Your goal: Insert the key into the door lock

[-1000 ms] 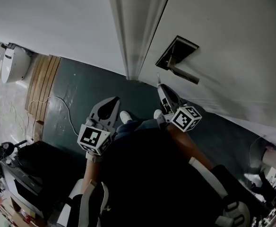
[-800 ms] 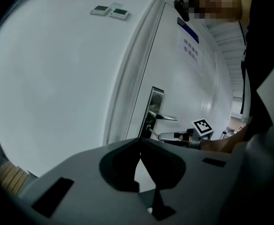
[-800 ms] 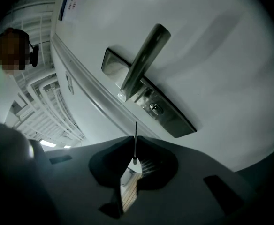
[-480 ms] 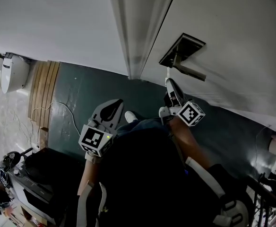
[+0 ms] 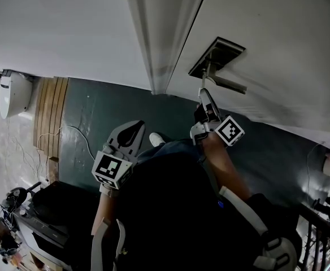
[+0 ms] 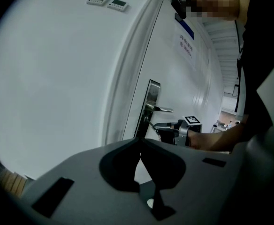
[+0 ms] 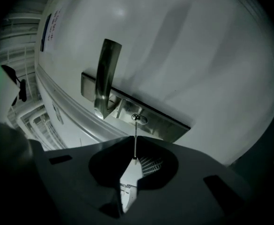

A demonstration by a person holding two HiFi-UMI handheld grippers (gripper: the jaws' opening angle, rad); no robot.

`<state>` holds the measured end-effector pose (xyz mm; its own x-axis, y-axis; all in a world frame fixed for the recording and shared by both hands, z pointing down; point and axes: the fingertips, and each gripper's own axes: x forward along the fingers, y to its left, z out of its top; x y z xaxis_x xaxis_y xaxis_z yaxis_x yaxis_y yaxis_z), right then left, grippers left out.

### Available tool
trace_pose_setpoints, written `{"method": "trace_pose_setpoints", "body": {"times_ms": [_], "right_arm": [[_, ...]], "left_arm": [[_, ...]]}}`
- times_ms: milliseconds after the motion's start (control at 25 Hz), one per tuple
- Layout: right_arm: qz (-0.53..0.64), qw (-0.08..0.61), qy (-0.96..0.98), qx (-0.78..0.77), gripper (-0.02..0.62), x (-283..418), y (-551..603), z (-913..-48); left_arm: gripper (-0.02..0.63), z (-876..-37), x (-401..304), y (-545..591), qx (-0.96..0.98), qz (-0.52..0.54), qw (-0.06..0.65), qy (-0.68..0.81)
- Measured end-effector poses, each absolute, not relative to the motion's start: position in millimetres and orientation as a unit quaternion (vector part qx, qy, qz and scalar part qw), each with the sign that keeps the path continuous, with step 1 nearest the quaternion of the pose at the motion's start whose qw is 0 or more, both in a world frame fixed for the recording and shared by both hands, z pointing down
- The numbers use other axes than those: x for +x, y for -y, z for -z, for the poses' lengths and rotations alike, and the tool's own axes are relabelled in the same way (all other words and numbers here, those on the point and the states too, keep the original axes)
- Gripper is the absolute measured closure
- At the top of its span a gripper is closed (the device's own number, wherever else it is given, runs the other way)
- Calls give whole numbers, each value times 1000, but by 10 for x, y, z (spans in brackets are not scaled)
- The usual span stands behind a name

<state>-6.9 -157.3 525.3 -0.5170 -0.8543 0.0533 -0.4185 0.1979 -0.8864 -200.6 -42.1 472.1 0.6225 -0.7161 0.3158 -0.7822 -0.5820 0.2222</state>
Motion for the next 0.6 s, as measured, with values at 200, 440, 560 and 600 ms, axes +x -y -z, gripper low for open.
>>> {"method": "trace_pose_setpoints", "body": {"times_ms": [200, 440, 560, 600], "right_arm": [[477, 250, -722, -435, 563, -49, 1622, -5276], [483, 264, -711, -437, 563, -16, 1696, -5271], [501, 281, -694, -434, 563, -29, 1714, -5274], [506, 287, -689, -432, 563, -38, 1712, -5269]], "left_arm": [[597, -4731, -1998, 456, 887, -98, 169, 418], [597, -4726, -2000, 506, 890, -99, 166, 413], [597, -4720, -2010, 522, 891, -100, 166, 411], [597, -4718, -2017, 526, 891, -100, 166, 411]]}}
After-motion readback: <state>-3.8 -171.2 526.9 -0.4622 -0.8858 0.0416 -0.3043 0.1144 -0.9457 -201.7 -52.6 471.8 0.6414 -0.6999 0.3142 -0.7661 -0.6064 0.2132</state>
